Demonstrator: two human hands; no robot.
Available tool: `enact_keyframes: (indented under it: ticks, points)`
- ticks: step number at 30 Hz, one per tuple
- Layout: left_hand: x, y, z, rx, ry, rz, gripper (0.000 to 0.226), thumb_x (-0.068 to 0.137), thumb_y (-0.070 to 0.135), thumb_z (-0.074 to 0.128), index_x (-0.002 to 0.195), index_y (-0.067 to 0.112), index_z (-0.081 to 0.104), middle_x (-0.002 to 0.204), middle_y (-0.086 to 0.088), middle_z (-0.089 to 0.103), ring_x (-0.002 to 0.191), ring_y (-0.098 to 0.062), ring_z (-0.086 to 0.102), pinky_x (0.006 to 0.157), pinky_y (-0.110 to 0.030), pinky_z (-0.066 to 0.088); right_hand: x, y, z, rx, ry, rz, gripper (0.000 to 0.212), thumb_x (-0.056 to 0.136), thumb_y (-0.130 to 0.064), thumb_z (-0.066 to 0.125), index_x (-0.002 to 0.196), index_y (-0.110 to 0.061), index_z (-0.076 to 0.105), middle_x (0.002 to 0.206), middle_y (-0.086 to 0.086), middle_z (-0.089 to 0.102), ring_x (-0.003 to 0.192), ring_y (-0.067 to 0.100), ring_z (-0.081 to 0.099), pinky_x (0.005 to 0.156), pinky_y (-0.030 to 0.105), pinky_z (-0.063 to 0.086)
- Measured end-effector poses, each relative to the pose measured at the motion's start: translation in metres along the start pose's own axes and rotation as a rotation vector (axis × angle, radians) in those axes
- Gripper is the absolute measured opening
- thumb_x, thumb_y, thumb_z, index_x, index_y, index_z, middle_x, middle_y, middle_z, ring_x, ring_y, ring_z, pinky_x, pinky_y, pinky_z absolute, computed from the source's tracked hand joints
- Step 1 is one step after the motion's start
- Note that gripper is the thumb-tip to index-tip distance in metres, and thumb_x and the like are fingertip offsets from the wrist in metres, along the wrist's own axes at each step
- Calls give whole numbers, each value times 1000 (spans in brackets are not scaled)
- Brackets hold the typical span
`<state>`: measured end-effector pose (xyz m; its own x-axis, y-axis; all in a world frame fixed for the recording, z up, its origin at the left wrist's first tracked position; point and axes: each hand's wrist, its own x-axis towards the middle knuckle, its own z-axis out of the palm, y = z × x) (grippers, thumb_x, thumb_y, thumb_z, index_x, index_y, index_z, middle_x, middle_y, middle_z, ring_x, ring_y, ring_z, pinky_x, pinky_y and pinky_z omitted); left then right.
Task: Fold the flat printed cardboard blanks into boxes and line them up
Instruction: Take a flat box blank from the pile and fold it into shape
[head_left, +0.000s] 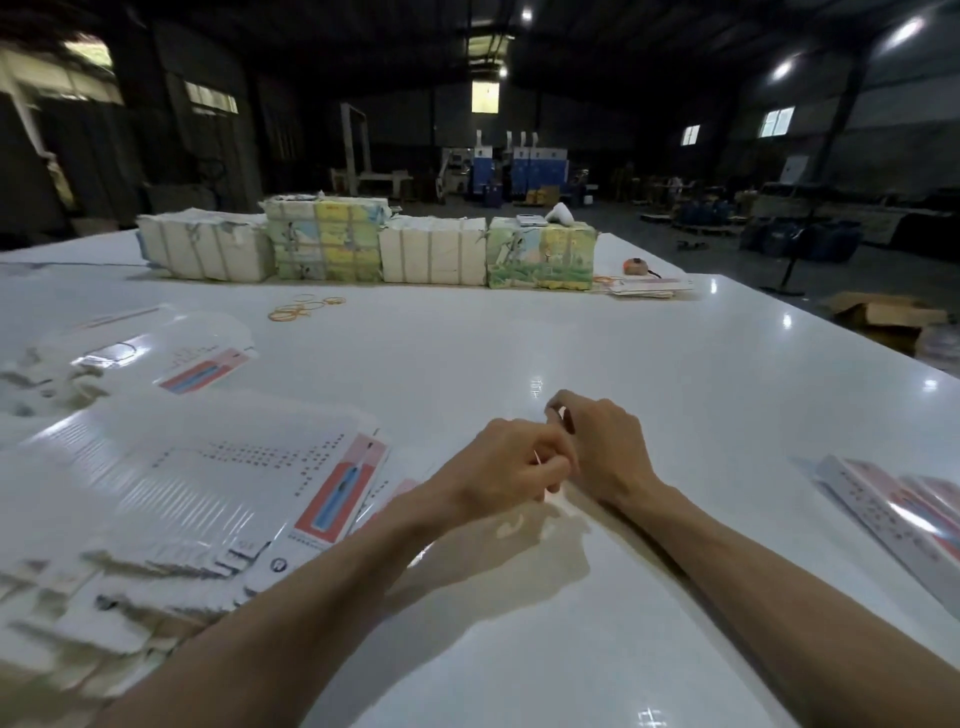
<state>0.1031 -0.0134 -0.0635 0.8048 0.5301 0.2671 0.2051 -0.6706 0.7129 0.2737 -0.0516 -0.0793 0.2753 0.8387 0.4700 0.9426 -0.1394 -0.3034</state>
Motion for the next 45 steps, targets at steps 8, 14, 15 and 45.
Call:
enact_keyframes:
  ticks: [8, 14, 15, 45]
  points:
    - [-8, 13, -98, 800, 9, -557, 40, 100, 45, 66, 121, 11, 67, 120, -10, 72, 104, -30, 66, 86, -34, 52, 6, 12, 1, 200, 72, 90, 18, 101, -29, 55, 92, -26, 70, 74, -12, 68, 69, 15, 64, 62, 31, 43]
    - [-42, 12, -128, 1000, -265, -1023, 85, 73, 69, 83, 131, 11, 62, 119, -6, 71, 110, -26, 69, 102, -40, 56, 6, 12, 1, 229, 51, 97, 18, 100, -29, 54, 90, -26, 69, 71, -11, 69, 66, 17, 69, 65, 30, 49]
    - [-45, 9, -127, 998, -265, -1025, 84, 73, 69, 83, 131, 12, 61, 118, -5, 71, 109, -24, 70, 103, -39, 56, 6, 11, 1, 236, 47, 97, 18, 100, -29, 53, 90, -26, 68, 69, -10, 69, 63, 16, 70, 65, 30, 50]
    - [6, -24, 2, -1014, 1, -367, 50, 97, 42, 69, 134, 10, 59, 119, -19, 76, 91, -34, 78, 75, -38, 62, 12, 9, -10, 342, 243, -200, 33, 107, -27, 59, 140, -22, 60, 130, -4, 54, 121, 11, 51, 91, 38, 61]
